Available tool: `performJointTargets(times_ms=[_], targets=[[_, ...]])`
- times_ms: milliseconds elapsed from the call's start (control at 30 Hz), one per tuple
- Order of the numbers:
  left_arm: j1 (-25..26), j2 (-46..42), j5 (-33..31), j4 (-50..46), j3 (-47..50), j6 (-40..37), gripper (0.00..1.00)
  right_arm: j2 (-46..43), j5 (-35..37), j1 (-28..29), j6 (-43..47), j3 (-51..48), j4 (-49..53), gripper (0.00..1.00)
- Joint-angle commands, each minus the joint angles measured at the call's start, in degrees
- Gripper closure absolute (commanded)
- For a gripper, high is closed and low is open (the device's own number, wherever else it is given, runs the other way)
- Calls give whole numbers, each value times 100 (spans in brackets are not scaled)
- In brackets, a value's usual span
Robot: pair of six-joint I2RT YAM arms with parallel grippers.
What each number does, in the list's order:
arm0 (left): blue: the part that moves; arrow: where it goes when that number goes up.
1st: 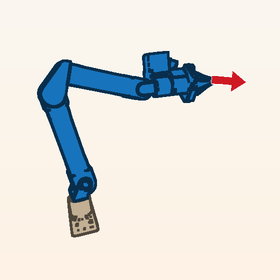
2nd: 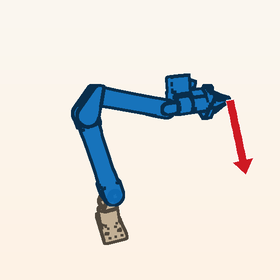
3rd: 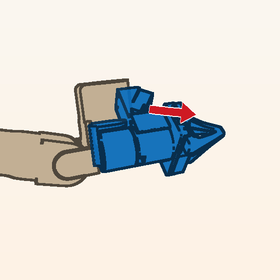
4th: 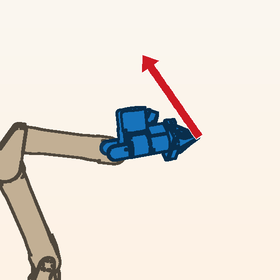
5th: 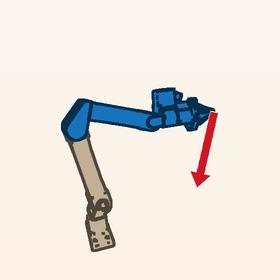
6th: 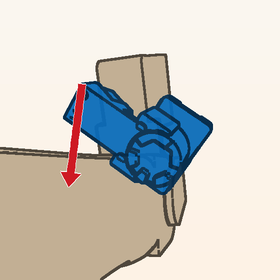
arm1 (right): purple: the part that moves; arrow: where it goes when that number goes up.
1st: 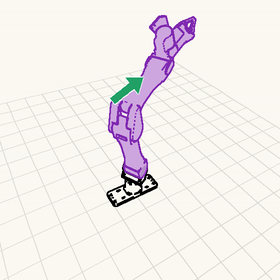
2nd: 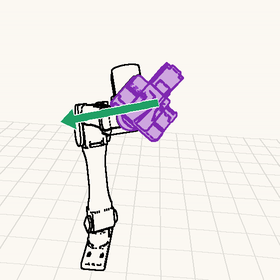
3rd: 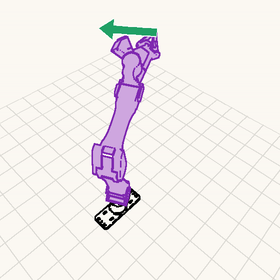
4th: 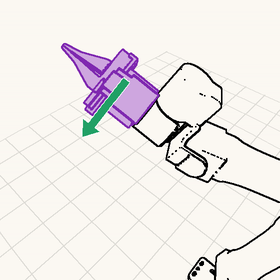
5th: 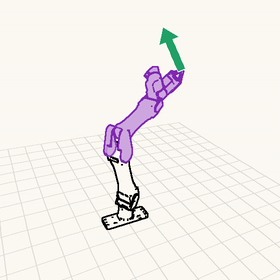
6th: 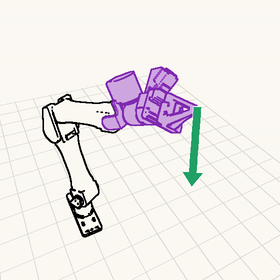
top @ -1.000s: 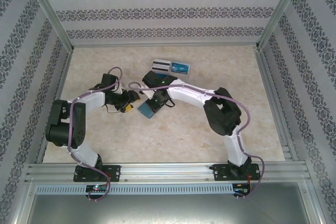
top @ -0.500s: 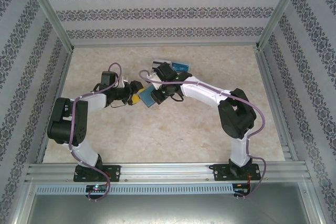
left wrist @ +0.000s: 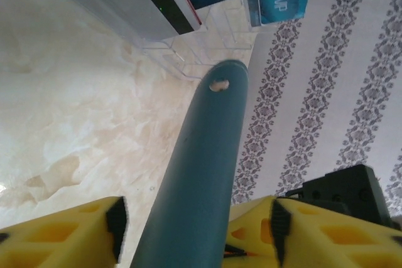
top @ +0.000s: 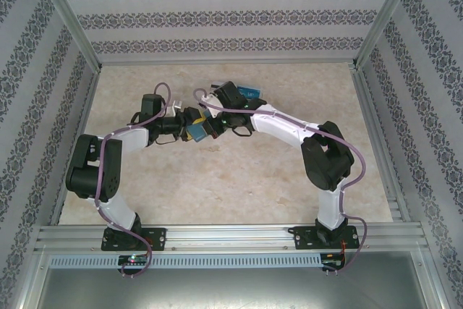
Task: Put the credit cards into the card holder
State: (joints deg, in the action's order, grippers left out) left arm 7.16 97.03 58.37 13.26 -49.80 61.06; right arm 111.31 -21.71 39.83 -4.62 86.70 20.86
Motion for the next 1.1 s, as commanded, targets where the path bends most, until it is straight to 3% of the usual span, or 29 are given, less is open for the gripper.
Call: performJointTargets(times_ms=[0, 100, 233, 400, 600, 633, 700, 833, 933, 967, 1033, 1067], targets=[[125, -27, 164, -115, -172, -158, 54, -285, -164, -69, -230, -141, -399, 100], [119, -56, 92, 94, -57, -21, 80, -316, -176, -72, -478, -207, -744, 100], [78, -153, -42, 55, -54, -14, 100, -504, -59, -97, -815, -498, -1317, 100], [-86, -303, -218, -134, -76, -51, 100, -882, 259, -208, -1311, -1096, -2082, 100], [-230, -429, -353, -382, -125, -138, 96, -1146, 668, -350, -1496, -1464, -2319, 100], [-249, -447, -390, -389, -111, -130, 92, -1129, 601, -378, -1496, -1455, -2287, 100], [-284, -466, -448, -360, -100, -82, 73, -1101, 516, -382, -1493, -1442, -2248, 100], [-293, -440, -436, -209, -149, 13, 68, -914, 228, -340, -1470, -1291, -2151, 100], [-285, -453, -377, -223, -234, 3, 77, -592, -187, -334, -1451, -896, -1796, 100], [-291, -477, -374, -271, -251, -18, 78, -502, -378, -336, -1422, -794, -1727, 94], [-277, -504, -370, -423, -296, -106, 82, -263, -668, -320, -1351, -477, -1404, 72], [-278, -519, -357, -503, -317, -149, 82, -138, -784, -323, -1296, -322, -1240, 68]])
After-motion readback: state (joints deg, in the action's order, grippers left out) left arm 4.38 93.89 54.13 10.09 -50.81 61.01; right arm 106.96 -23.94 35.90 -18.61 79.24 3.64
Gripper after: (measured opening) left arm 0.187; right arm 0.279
